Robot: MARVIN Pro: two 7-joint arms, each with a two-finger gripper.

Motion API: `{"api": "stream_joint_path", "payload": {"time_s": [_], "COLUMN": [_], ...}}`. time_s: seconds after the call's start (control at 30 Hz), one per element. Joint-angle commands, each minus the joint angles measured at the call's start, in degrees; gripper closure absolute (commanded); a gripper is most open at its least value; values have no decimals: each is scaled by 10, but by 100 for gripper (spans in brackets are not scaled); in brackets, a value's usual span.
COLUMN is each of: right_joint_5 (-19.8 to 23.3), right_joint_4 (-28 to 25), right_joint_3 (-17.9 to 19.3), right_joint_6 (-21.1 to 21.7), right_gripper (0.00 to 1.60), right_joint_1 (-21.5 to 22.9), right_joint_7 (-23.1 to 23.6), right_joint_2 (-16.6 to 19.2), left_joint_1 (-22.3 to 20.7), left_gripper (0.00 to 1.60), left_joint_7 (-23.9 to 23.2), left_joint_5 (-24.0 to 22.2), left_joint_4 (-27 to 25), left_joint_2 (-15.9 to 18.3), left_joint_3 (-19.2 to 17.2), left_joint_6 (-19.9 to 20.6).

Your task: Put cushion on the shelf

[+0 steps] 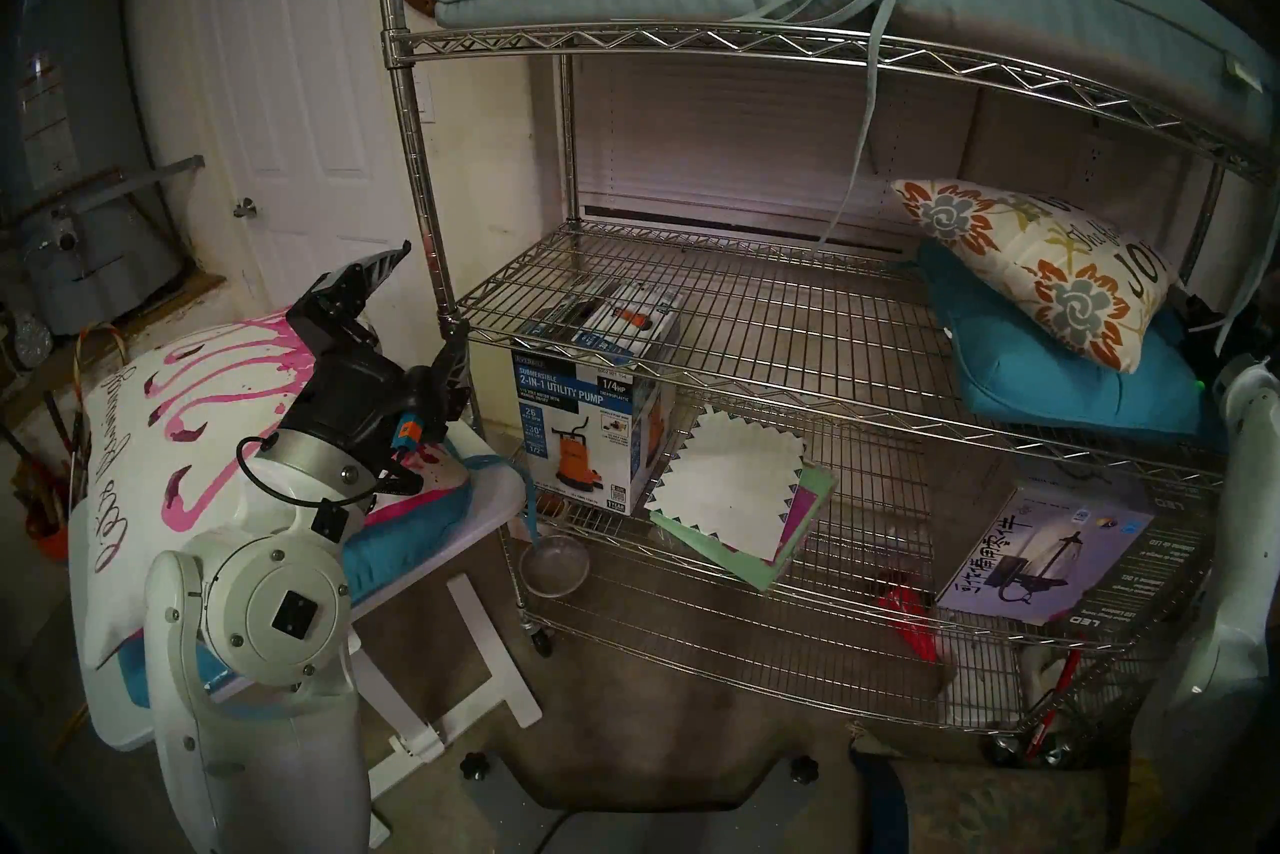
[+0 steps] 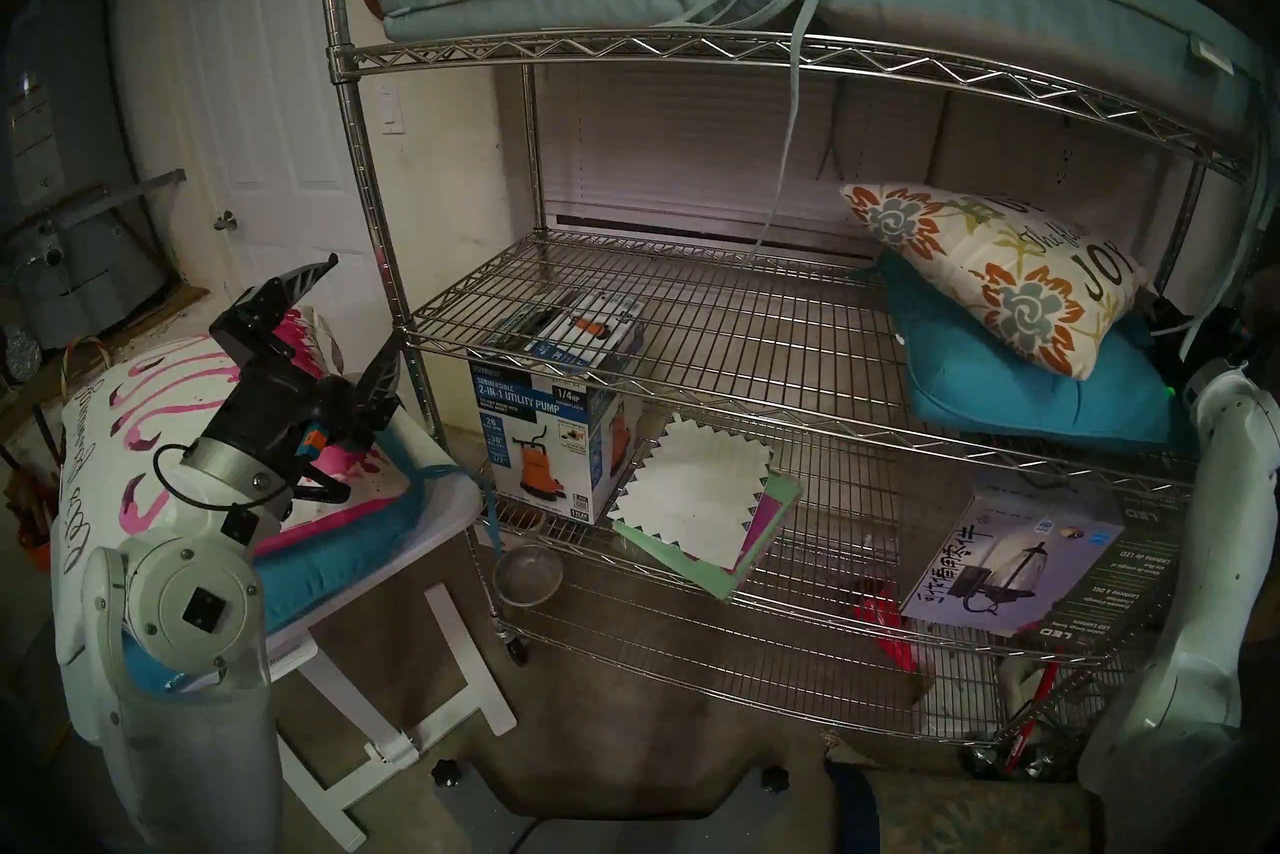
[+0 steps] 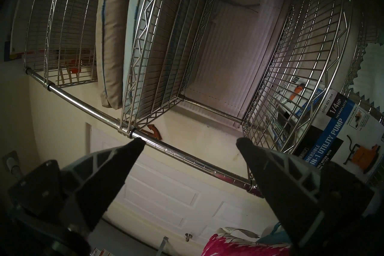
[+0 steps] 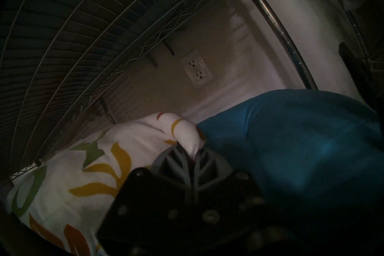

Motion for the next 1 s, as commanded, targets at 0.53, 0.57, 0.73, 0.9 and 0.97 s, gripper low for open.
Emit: {"api": "stream_joint_path", "payload": {"time_s": [0.53, 0.57, 0.73, 0.9, 0.97], "right_joint_5": [3, 6, 11, 11, 11], "right_joint_4": [0, 2, -29, -81, -93], "right_joint_3": [59, 57, 76, 98, 104], "right_joint_6": [-47, -49, -45, -41, -41], "right_gripper": [0, 0, 0, 0, 0], "right_joint_1": [-69, -72, -100, -134, -144], "right_joint_7": [152, 157, 198, 225, 235], "right_joint_2": [26, 24, 3, -27, -34], "left_joint_1": [-2, -2, -2, -2, -2], "left_gripper": [0, 0, 0, 0, 0], "left_joint_7": [0, 0, 0, 0, 0], "left_joint_5": [1, 1, 1, 1, 1], "left_joint_4": [-14, -14, -14, -14, -14], "left_joint_2": [-3, -3, -4, -4, -4], "left_joint_3": [1, 1, 1, 1, 1], "left_joint_6": [-2, -2, -3, -3, -3]}}
